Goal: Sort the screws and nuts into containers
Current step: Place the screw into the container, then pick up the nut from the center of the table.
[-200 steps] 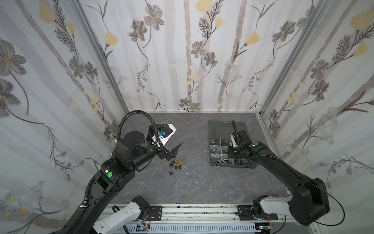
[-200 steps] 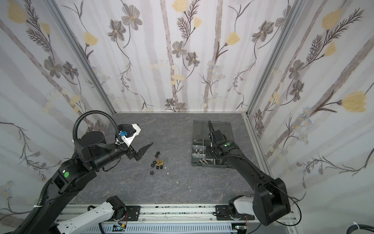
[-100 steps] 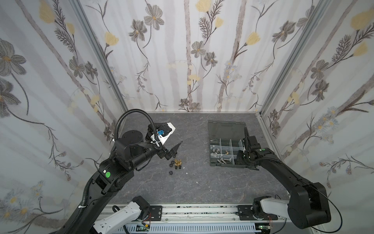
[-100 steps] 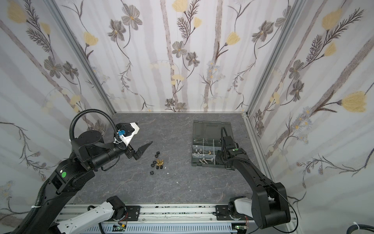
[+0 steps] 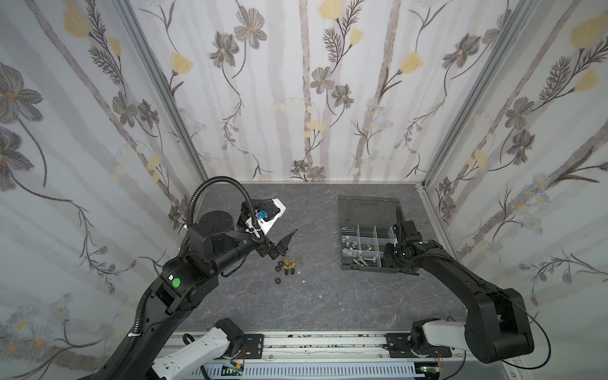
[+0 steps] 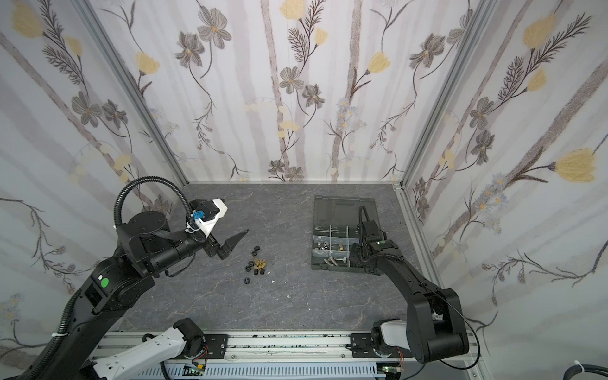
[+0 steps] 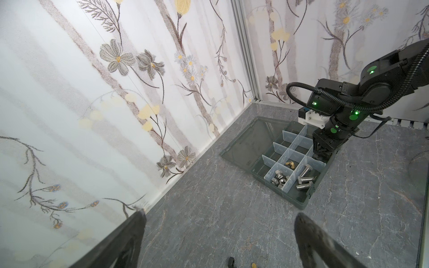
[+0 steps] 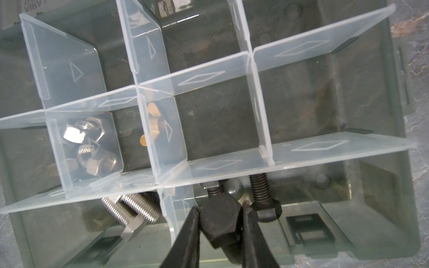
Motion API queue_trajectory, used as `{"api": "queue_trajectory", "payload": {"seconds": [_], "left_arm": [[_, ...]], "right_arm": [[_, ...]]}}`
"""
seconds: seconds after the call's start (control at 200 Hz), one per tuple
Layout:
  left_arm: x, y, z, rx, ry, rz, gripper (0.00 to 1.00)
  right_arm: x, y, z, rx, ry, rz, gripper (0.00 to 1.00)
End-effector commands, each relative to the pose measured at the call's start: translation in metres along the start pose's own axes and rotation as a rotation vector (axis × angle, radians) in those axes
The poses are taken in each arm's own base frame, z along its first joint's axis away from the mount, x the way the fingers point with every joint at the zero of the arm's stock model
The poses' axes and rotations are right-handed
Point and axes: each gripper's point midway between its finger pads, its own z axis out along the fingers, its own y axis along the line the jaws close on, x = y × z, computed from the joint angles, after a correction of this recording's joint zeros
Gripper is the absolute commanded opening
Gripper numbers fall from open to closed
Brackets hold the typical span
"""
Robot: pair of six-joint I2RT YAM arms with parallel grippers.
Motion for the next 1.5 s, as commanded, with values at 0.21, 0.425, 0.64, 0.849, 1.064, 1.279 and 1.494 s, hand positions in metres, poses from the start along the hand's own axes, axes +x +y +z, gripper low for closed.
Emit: {"api": "queue_trajectory", "payload": {"seconds": [0.21, 0.425, 0.64, 0.849, 1.064, 1.279, 1.494], "left_arm": [[-0.005, 0.0, -0.006, -0.004, -0.026, 0.003, 1.0], [-0.005, 0.0, -0.008, -0.006, -0.031, 0.003, 1.0], [-0.008, 0.001, -0.007, -0.005, -0.035, 0.005, 1.0], [-0.009, 0.001, -0.008, -0.003, -0.041, 0.004, 1.0], [-0.01, 0.001, -0.01, -0.004, -0.046, 0.006, 1.0], [-0.009, 0.001, -0.013, -0.008, -0.051, 0.007, 1.0], [-0.012, 0.001, -0.017, -0.012, -0.066, 0.008, 1.0]], "right_arm": [[-0.008, 0.005, 0.0, -0.013, -0.014, -0.032, 0.39], [-0.024, 0.029, -0.03, -0.073, -0.071, -0.109, 0.42], [-0.026, 0.115, -0.056, -0.144, -0.11, -0.373, 0.45], [0.003, 0.221, -0.054, -0.262, -0.078, -0.62, 0.41], [0.069, 0.317, -0.026, -0.322, 0.025, -0.869, 0.46], [0.116, 0.37, -0.011, -0.381, 0.082, -1.028, 0.51], [0.133, 0.378, 0.006, -0.357, 0.121, -1.124, 0.53]]}}
